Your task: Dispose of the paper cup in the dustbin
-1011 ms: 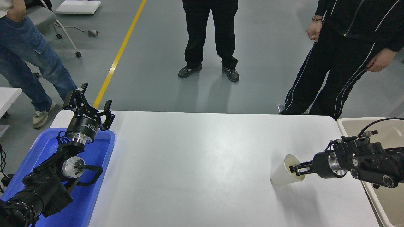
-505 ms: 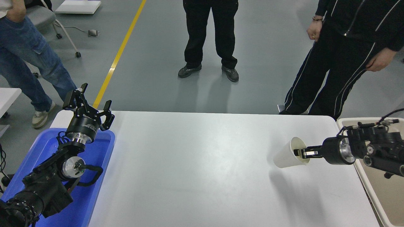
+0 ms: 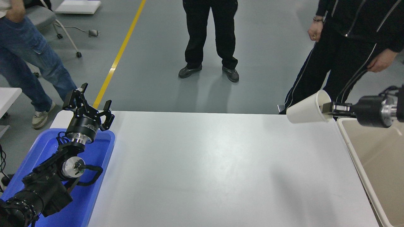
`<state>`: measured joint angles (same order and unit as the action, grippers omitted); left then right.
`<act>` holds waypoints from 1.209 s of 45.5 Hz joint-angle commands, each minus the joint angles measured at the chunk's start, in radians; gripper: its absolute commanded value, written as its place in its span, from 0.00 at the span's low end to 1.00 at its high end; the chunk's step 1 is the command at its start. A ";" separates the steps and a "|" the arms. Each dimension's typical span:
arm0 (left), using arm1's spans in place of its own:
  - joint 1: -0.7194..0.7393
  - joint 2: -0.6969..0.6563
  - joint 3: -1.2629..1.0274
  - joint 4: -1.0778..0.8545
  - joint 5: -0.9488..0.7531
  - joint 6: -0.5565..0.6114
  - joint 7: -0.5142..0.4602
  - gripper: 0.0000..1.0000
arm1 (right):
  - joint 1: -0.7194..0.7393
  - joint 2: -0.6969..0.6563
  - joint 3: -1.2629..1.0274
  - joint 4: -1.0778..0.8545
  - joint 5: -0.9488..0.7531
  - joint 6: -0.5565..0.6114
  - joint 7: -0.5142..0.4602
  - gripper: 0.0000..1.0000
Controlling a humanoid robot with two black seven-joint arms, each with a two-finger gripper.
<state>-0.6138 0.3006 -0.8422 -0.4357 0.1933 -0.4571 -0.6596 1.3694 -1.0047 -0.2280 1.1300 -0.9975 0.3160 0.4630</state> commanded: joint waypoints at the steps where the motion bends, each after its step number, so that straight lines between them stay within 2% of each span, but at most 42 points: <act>1: 0.000 0.000 0.000 0.000 0.000 0.000 0.000 1.00 | 0.017 -0.052 0.065 0.010 0.005 0.054 0.002 0.00; 10: 0.000 0.000 0.000 0.000 0.002 0.000 0.000 1.00 | 0.013 -0.052 0.062 -0.002 0.005 0.054 0.002 0.00; 15: 0.000 0.000 0.000 0.000 0.000 0.000 0.000 1.00 | -0.003 -0.049 0.055 -0.071 0.011 0.051 -0.001 0.00; 24: 0.000 0.000 0.000 0.000 0.001 0.000 0.000 1.00 | -0.090 -0.031 0.044 -0.366 0.095 0.052 -0.003 0.00; 37: 0.000 0.000 0.000 0.000 0.000 0.000 0.000 1.00 | -0.246 0.070 0.042 -0.788 0.175 0.052 -0.029 0.00; 46: 0.000 0.000 0.000 0.000 0.000 0.000 0.000 1.00 | -0.351 0.205 0.047 -1.098 0.192 0.049 -0.086 0.00; 55: 0.000 0.000 0.000 0.000 0.002 0.000 0.000 1.00 | -0.418 0.278 0.047 -1.207 0.278 0.034 -0.204 0.00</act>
<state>-0.6135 0.3007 -0.8420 -0.4356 0.1938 -0.4571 -0.6596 1.0380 -0.8208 -0.1825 0.1177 -0.7891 0.3620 0.3624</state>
